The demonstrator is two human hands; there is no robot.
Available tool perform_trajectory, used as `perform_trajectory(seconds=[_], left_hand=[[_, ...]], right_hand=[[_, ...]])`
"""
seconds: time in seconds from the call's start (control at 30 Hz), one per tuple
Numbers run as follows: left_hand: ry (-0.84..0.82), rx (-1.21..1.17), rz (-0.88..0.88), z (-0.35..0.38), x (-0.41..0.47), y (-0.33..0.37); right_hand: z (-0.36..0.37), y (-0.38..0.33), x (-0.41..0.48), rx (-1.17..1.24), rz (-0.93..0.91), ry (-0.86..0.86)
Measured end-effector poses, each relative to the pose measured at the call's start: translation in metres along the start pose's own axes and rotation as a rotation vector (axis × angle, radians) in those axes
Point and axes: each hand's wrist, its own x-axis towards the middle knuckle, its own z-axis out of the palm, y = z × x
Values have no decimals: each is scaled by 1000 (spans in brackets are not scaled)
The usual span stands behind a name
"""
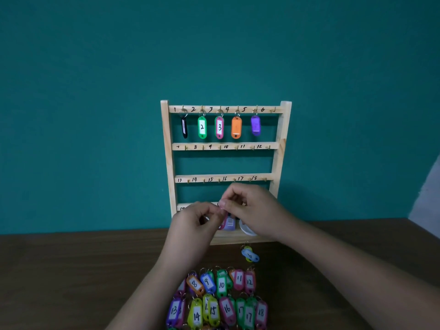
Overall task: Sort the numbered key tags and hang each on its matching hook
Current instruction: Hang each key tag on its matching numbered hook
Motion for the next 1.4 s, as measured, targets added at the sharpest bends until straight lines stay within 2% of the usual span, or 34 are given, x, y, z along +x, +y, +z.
perform_trajectory(seconds=[0.07,0.17,0.4,0.5,0.63,1.1,1.4], left_hand=[[2,-31,-4,0,-1,1],[20,-76,-49,-1,-1,0],[-28,-23,-82,-1,0,-9],[-46,-8,-87,0,1,-11],[-74,14,-100,2,0,-14],[-84,59,-102,6,1,-19],[-94,67,-99,10,1,-18]], right_hand=[[-4,-4,4,-13,19,49],[-26,-12,17,-25,39,214],[-91,-29,63,226,62,592],[-107,-34,80,165,79,667],[-117,-41,95,79,71,698],[-115,-47,89,-288,13,652],[-117,-47,89,-164,76,608]])
